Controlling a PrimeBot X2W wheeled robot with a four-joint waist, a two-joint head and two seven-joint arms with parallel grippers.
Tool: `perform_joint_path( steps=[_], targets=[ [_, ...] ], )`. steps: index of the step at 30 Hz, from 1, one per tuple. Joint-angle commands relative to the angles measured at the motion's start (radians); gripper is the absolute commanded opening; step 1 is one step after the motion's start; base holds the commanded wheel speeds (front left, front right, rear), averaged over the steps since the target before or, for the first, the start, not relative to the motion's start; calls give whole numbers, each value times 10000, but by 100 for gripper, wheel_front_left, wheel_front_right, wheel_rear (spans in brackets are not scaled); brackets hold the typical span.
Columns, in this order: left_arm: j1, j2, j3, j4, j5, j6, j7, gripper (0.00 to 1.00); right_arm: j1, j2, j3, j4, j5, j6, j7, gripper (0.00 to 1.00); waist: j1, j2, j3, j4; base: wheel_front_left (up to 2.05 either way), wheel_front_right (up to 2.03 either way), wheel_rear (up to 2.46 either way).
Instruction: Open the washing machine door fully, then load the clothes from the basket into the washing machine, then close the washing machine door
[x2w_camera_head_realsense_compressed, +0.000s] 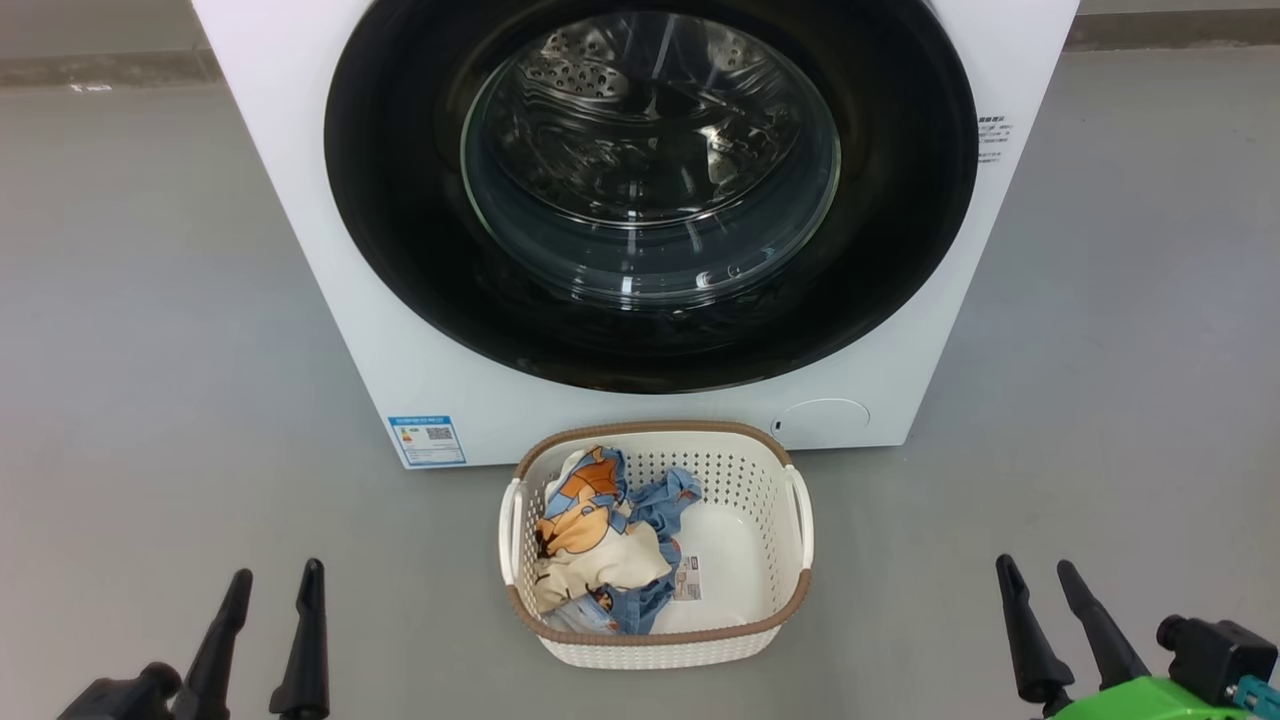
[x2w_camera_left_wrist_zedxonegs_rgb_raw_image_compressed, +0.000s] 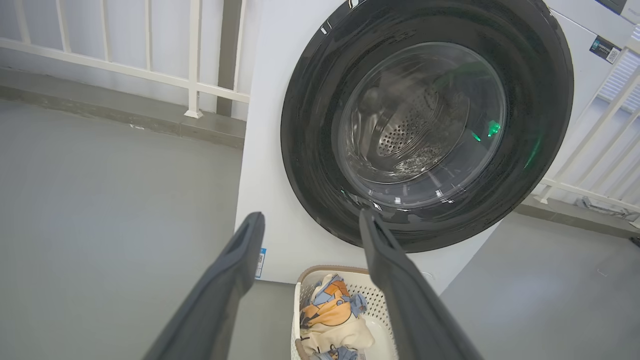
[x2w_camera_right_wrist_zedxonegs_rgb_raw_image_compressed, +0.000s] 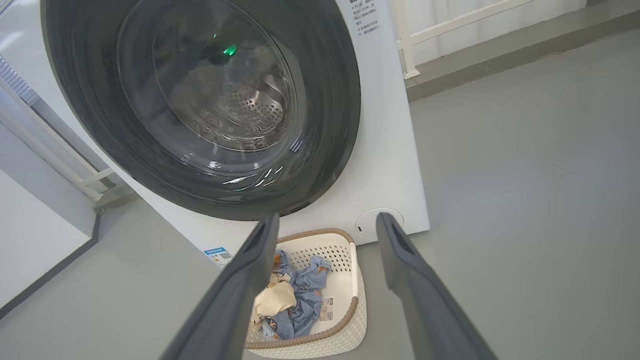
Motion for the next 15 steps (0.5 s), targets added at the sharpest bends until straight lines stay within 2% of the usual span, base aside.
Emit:
perform_joint_path(
  steps=[1, 15],
  targets=[
    [-129, 235, 265, -355, 312, -26, -179, 100, -27, -164, 249, -277, -319, -8, -179, 100, -1, 0, 11, -5, 0, 0, 0],
    [-56, 419, 153, -461, 1554, -31, -559, 100, 162, -147, 2, -504, -1645, -9, -557, 100, -1, 0, 22, -10, 0, 0, 0]
  ],
)
